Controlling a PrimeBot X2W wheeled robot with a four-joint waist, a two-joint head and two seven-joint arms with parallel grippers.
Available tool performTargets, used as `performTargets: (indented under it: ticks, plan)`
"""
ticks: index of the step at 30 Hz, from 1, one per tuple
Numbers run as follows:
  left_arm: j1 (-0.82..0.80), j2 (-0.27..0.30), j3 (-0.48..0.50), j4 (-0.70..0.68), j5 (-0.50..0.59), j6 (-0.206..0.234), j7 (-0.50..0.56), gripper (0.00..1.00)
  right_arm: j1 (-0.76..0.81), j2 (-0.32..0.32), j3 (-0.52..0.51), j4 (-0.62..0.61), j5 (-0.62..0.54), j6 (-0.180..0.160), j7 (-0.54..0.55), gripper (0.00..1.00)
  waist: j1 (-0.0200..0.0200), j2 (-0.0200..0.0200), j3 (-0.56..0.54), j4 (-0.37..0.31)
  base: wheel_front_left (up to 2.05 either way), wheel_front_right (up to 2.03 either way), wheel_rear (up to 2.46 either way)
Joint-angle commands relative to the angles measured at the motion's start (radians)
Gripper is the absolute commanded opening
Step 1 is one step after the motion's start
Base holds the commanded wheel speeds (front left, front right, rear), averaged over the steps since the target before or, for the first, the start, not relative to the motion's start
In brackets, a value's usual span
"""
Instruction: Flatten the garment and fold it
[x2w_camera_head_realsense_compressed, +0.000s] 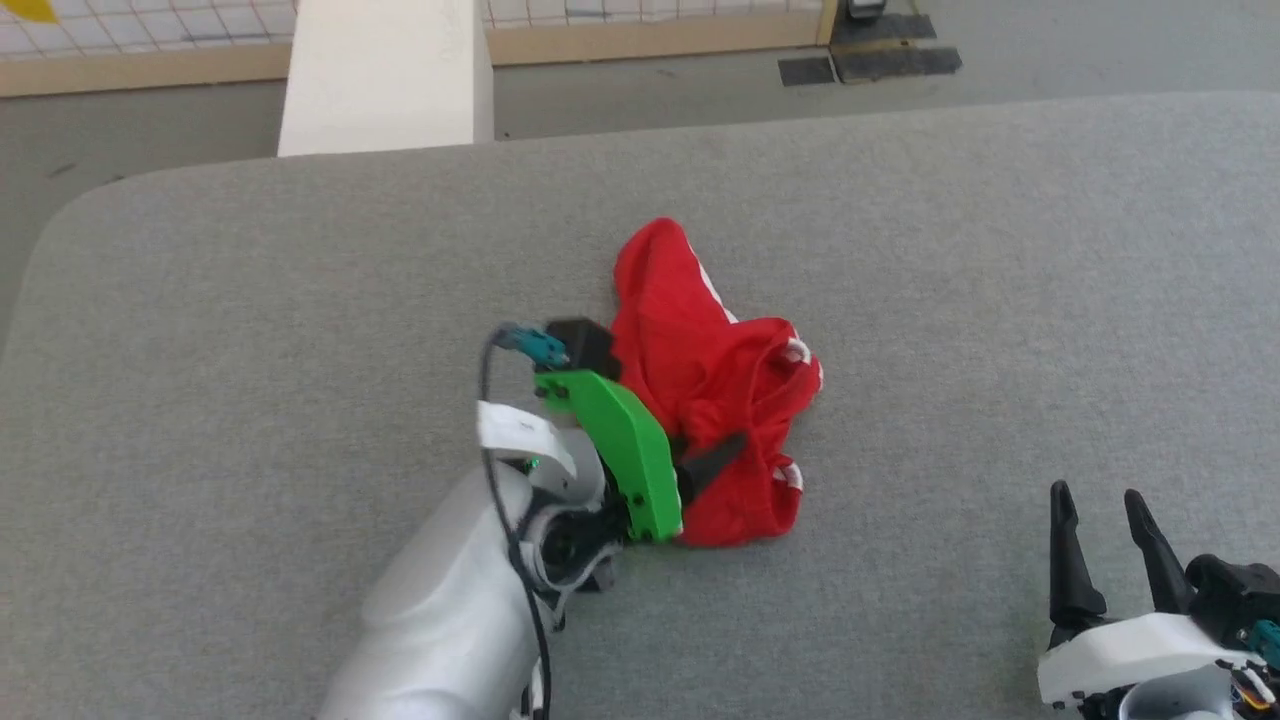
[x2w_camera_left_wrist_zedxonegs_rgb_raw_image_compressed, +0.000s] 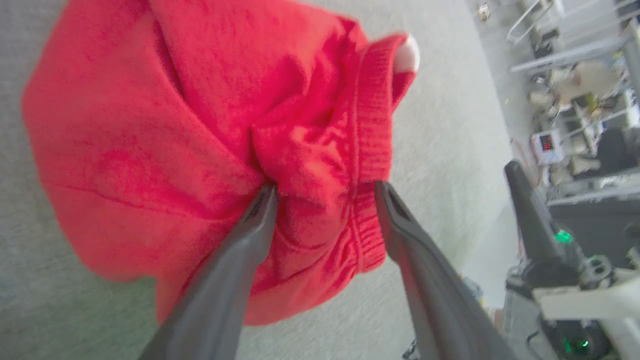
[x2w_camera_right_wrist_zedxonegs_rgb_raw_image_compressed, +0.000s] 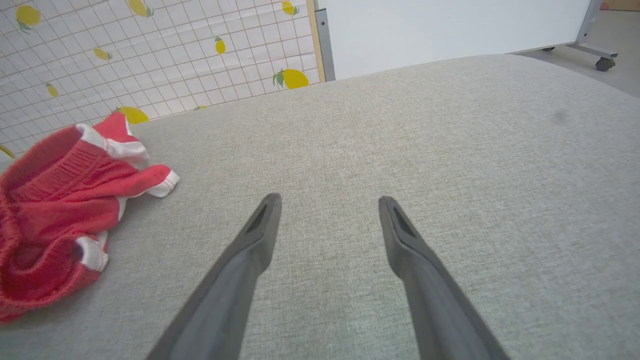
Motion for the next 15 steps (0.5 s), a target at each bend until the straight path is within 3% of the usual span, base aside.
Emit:
performTargets:
  ticks: [1,4,8,15]
  plan:
    - [0.013,0.004,0.029,-0.033,-0.035,0.005,-0.013,1.0,0.013,0.0,0.001,0.002,0.005,-0.002,-0.006,1.0,0.0,0.0111,-0.031,0.028,0.0,0.0,0.0]
    - [0.021,0.01,0.101,-0.114,-0.094,0.018,-0.038,1.0,0.02,0.0,0.005,-0.004,0.008,-0.002,-0.006,1.0,0.0,0.0111,-0.059,0.047,0.0,0.0,0.0]
    - [0.038,0.058,0.208,-0.217,-0.096,0.049,-0.154,1.0,0.024,0.0,0.006,-0.018,0.012,-0.002,-0.006,1.0,0.0,0.0111,-0.092,0.069,0.0,0.0,0.0]
    - [0.134,0.183,0.33,-0.294,0.093,0.115,-0.494,1.0,0.02,0.0,0.013,0.005,0.012,-0.002,-0.006,1.0,0.0,0.0111,-0.143,0.09,0.0,0.0,0.0]
